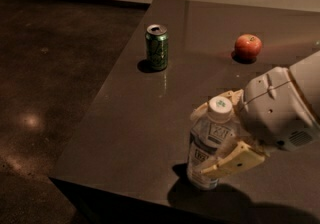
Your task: Knock blue plastic bottle over
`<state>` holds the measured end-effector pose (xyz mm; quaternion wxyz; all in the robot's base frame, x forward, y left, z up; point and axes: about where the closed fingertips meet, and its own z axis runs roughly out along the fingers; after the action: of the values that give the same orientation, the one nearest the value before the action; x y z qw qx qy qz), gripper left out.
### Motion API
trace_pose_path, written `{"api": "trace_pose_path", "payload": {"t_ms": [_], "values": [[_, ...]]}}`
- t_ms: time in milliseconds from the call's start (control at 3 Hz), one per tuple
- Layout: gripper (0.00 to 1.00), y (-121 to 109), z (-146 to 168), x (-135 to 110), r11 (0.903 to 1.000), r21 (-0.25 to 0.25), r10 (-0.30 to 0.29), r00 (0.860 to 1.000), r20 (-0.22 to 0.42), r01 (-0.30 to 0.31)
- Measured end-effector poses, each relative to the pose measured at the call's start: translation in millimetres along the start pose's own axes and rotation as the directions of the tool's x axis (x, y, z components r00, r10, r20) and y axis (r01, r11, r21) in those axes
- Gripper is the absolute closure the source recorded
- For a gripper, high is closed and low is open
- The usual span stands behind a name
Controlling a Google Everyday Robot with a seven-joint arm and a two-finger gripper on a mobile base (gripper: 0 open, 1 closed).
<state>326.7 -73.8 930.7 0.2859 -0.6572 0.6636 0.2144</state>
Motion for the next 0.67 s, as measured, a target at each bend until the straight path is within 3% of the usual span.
{"api": "trace_pose_path", "payload": {"t_ms": [333,667], "values": [[0.92,-12.2,-12.1,-2.8,0.9996,0.006,0.027,0.998,-0.048,-0.027],[1.00,-35.0,-24.6,-3.6,0.9983,0.028,0.054,0.988,-0.142,-0.051]]}}
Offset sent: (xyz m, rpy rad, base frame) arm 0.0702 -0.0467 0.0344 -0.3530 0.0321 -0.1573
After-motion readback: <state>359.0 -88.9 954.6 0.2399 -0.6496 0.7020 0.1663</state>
